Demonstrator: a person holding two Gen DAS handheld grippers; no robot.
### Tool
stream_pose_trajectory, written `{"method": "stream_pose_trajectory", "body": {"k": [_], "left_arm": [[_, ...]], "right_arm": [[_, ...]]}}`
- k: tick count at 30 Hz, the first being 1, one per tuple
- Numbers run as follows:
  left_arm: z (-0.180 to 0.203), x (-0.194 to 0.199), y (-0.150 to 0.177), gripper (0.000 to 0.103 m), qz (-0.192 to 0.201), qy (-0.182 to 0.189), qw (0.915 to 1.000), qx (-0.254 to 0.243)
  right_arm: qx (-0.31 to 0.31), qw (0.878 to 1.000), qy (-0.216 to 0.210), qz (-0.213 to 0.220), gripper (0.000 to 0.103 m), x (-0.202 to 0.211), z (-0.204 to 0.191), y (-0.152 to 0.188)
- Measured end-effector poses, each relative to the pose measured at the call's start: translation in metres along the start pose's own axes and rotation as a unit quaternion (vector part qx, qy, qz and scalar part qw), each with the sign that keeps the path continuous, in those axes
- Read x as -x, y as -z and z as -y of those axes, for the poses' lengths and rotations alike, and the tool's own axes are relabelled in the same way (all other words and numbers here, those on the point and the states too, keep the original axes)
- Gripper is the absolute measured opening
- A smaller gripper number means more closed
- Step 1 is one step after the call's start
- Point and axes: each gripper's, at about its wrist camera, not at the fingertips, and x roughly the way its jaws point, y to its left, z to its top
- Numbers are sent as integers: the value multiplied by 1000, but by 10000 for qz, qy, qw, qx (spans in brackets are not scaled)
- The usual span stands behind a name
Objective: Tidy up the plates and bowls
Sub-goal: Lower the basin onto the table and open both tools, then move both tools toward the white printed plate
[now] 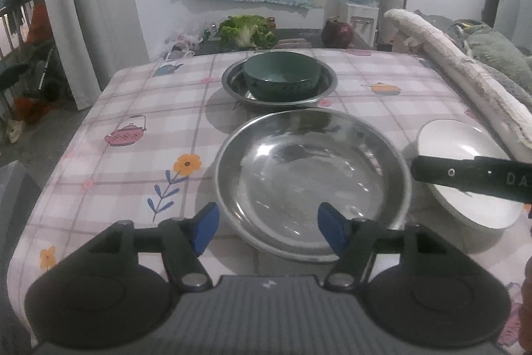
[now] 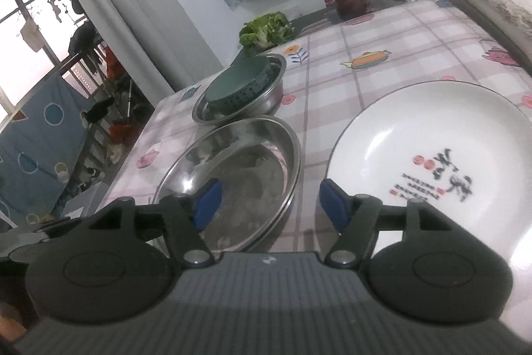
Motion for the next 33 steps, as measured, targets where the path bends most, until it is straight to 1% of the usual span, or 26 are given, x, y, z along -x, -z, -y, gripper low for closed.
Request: {"method": "stream_pose_trajectory", "body": {"k": [5, 11, 19, 24, 29, 33], "left_arm": [[12, 16, 8, 76, 46, 148, 9999, -18], [34, 29, 21, 80, 3, 355, 9993, -131], [70, 36, 29, 81, -72, 584, 9978, -307], [93, 31, 30, 82, -178, 760, 9966, -254], [114, 17, 28, 82, -289, 910, 9952, -211], [128, 6, 24, 82, -258, 1096, 9936, -44]], "right_arm": [[-63, 9999, 91, 72, 70, 20, 7, 6], [-118, 9996, 192, 157, 75, 42, 15, 13], [-141, 9985, 364, 387, 76, 79, 33, 19], [-33, 9965, 645, 526, 78, 104, 54, 20], [137, 9938, 1025, 398, 78, 113, 84, 17], [117, 9921, 1215, 293, 78, 114, 109, 12]]}}
